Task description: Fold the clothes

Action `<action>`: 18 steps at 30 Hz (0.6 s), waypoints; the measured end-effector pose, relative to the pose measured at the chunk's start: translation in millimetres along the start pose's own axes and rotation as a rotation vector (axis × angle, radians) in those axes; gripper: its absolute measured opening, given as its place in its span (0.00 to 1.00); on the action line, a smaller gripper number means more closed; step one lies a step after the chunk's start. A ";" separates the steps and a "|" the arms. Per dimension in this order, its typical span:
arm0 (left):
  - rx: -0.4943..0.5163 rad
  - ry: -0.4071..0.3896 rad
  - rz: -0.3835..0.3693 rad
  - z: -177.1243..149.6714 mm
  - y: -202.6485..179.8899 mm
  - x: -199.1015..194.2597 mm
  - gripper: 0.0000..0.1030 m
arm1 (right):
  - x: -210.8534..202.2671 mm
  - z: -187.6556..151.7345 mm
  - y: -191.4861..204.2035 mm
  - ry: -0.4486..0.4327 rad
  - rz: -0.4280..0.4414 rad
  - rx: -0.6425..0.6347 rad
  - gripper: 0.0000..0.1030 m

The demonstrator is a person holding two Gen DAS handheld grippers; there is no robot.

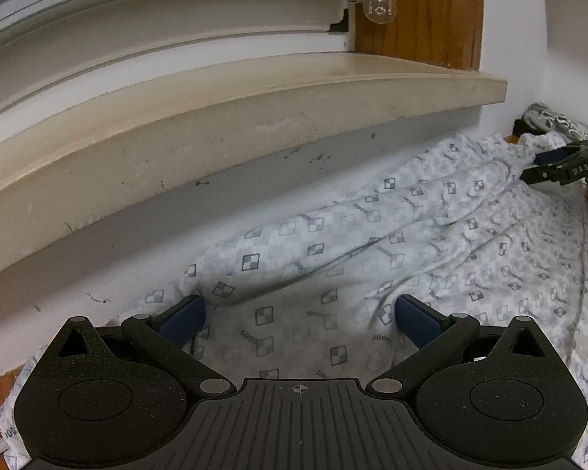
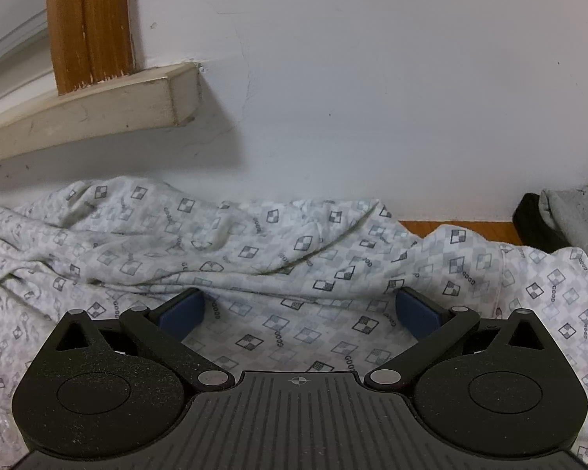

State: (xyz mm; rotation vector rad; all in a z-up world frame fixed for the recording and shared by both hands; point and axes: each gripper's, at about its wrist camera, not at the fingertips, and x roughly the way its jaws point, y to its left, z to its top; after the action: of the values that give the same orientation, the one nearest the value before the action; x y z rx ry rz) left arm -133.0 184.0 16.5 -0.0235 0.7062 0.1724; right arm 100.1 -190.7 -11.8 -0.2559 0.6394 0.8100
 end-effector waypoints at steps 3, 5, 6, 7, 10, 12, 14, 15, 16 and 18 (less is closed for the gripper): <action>0.005 0.003 -0.002 -5.0 -1.2 -21.5 1.00 | -7.7 -5.5 -1.3 -0.002 0.010 0.002 1.00; -0.004 -0.005 -0.009 -11.8 -0.4 -41.6 1.00 | -13.5 -9.3 -1.8 -0.004 0.015 0.000 1.00; -0.004 -0.007 -0.011 -17.6 1.2 -53.1 1.00 | -18.4 -11.5 -0.8 -0.007 0.013 -0.011 1.00; -0.002 -0.009 -0.012 -23.7 2.9 -64.8 1.00 | -24.2 -14.0 0.2 -0.014 0.010 -0.017 1.00; -0.017 -0.022 0.013 -45.3 17.5 -98.0 1.00 | -47.7 -22.1 7.2 -0.046 0.047 0.003 1.00; -0.045 -0.030 0.023 -62.5 28.3 -119.1 1.00 | -64.0 -27.8 14.9 -0.059 0.082 0.009 1.00; -0.071 -0.036 0.014 -78.6 35.7 -137.6 0.99 | -80.4 -35.5 20.7 -0.063 0.107 0.005 1.00; -0.083 -0.039 0.007 -86.6 39.3 -146.6 0.94 | -88.6 -40.0 24.5 -0.064 0.123 0.011 1.00; -0.092 -0.036 -0.004 -94.1 42.3 -154.3 0.94 | -95.7 -42.9 27.8 -0.063 0.138 0.013 1.00; -0.105 -0.028 -0.012 -107.9 42.8 -167.2 0.80 | -101.4 -43.1 38.0 -0.065 0.154 0.012 1.00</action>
State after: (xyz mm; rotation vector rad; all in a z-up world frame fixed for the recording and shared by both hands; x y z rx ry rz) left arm -334.4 192.6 44.1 -0.1260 0.6679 0.1977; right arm 1.1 -244.3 18.2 -0.1697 0.6085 0.9581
